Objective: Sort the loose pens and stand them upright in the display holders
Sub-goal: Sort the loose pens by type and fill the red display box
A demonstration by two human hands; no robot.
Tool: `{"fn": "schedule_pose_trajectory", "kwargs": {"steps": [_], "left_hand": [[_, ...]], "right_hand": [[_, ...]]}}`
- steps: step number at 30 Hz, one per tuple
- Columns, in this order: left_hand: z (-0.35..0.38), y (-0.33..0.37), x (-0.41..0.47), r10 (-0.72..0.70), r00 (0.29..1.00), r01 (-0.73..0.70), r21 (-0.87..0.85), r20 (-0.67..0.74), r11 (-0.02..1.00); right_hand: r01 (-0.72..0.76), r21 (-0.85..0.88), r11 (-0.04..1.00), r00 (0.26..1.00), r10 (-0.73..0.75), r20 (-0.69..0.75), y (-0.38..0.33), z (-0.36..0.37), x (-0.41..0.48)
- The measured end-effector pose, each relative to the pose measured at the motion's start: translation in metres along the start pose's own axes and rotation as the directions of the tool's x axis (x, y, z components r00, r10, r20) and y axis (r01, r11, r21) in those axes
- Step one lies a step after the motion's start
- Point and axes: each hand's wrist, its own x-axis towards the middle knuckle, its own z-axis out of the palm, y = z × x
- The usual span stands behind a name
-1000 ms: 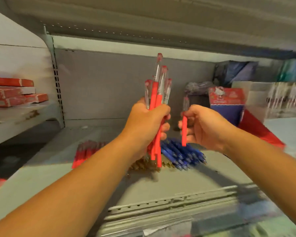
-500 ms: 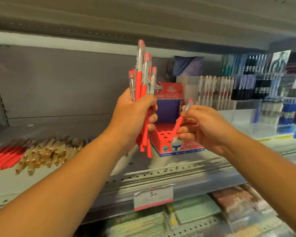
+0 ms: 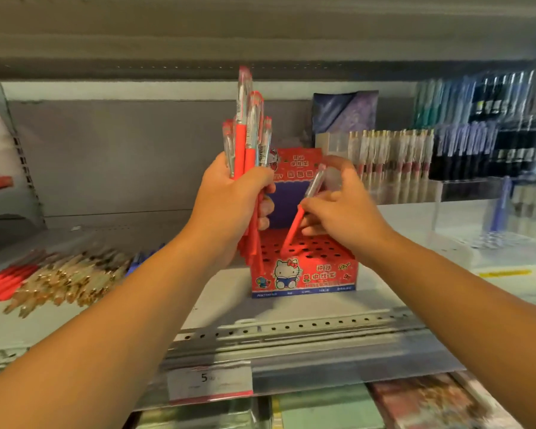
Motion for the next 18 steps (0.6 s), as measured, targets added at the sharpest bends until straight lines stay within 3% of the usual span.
{"fn": "schedule_pose_trajectory", "kwargs": {"steps": [5, 10, 14, 18], "left_hand": [[-0.018, -0.011, 0.041, 0.021, 0.999, -0.019, 0.043, -0.036, 0.999], [-0.037, -0.022, 0.079, 0.010, 0.996, -0.006, 0.045, -0.091, 0.999], [-0.052, -0.045, 0.088, -0.006, 0.993, 0.013, 0.065, -0.116, 0.998], [-0.057, -0.056, 0.090, -0.028, 0.998, 0.030, 0.045, -0.054, 0.999]], "right_hand": [[0.159, -0.054, 0.986, 0.986, -0.161, -0.040, 0.008, 0.014, 0.038], [0.191, -0.294, 0.937, 0.971, -0.223, -0.081, 0.013, 0.033, 0.087], [0.329, -0.373, 0.868, 0.934, -0.358, -0.008, 0.036, 0.043, 0.110], [0.389, -0.370, 0.844, 0.917, -0.392, 0.070, 0.064, 0.052, 0.118]]}}
